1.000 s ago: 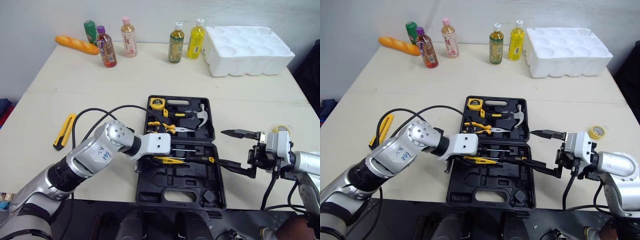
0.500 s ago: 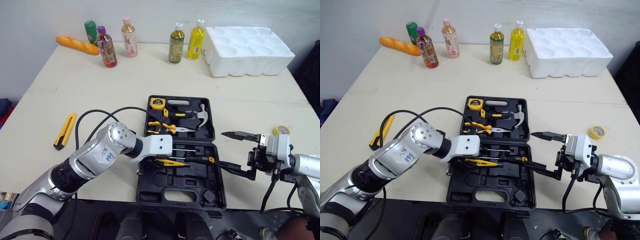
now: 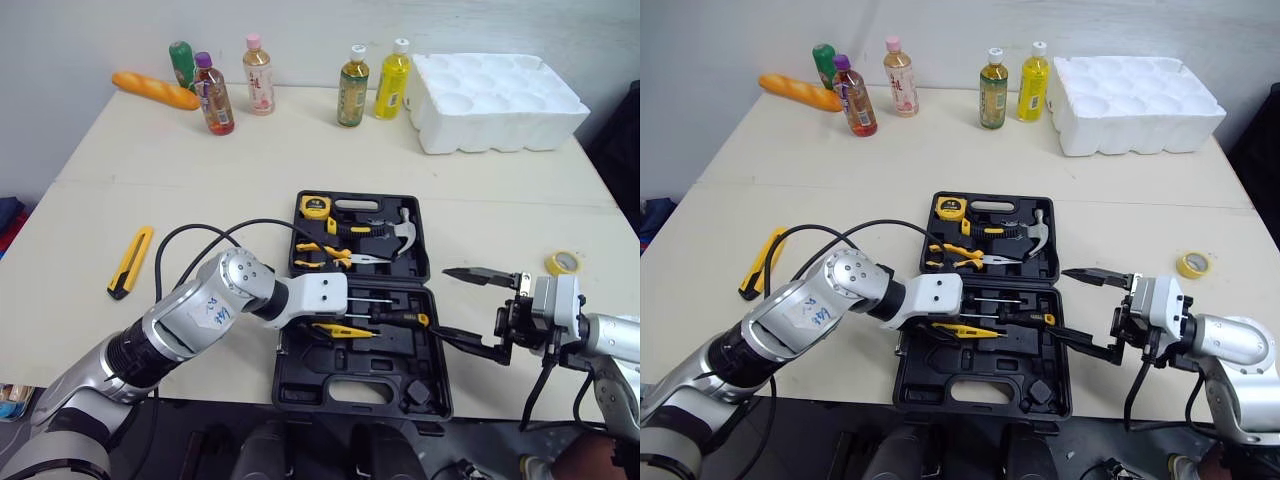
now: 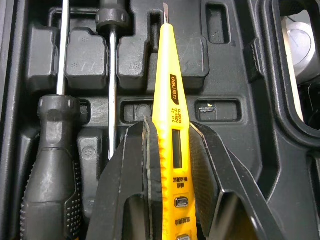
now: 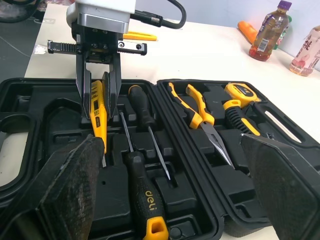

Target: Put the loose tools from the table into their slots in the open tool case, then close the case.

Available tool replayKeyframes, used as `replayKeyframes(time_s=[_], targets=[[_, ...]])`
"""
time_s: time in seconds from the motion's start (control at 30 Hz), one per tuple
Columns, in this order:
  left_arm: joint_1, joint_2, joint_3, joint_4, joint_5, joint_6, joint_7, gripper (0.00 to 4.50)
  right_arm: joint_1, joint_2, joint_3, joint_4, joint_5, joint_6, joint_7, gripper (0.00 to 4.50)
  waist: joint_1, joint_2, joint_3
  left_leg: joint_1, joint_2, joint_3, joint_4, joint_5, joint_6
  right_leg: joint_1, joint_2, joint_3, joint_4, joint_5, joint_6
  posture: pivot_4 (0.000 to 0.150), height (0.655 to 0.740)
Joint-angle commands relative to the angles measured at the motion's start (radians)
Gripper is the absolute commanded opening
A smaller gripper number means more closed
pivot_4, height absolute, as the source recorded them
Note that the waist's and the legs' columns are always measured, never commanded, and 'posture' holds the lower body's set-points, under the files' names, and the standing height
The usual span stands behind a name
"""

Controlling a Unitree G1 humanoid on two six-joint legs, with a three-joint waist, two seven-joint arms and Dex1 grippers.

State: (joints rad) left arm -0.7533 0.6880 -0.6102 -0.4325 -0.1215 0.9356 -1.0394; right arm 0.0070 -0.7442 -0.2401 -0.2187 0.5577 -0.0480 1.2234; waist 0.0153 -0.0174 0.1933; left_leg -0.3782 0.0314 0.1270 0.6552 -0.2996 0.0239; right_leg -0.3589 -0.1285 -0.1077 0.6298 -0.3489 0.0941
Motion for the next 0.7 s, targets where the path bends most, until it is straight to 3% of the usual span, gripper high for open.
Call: replayKeyframes(time_s=[0.03,0.13,0.5,0.7], targets=[[0.003,0.000,0.010,-0.010,-0.005,-0.016,-0.003,0.98,0.001,0.003,-0.023,-0.001,0.006,-0.027,0.003,4.50,0.000,0.000,0.000,0.000,0.000,0.000,0.000,0.000,0.000,0.000,0.000,0.000,0.000,0.000,0.000,0.150,0.7400],[0.006,-0.013,0.026,-0.008,-0.013,-0.038,0.001,2.27,0.002,0.005,-0.022,0.000,0.006,-0.032,0.002,4.50,0.000,0.000,0.000,0.000,0.000,0.000,0.001,0.000,0.000,0.000,0.000,0.000,0.001,0.000,0.000,0.150,0.7400],[0.009,-0.037,0.118,-0.037,-0.088,-0.097,-0.011,2.27,0.006,0.007,-0.022,0.004,0.009,-0.042,0.002,4.50,0.000,0.000,0.000,0.000,0.000,-0.001,0.002,0.000,0.000,0.000,0.000,0.000,0.001,0.000,0.000,0.150,0.7400],[0.090,-0.072,0.249,0.002,-0.165,-0.271,-0.022,2.27,0.007,0.007,-0.021,0.009,0.008,-0.046,0.002,4.50,-0.003,0.000,0.000,-0.001,0.000,-0.001,0.003,0.000,0.000,0.000,0.000,-0.001,0.001,0.000,0.000,0.150,0.7400]])
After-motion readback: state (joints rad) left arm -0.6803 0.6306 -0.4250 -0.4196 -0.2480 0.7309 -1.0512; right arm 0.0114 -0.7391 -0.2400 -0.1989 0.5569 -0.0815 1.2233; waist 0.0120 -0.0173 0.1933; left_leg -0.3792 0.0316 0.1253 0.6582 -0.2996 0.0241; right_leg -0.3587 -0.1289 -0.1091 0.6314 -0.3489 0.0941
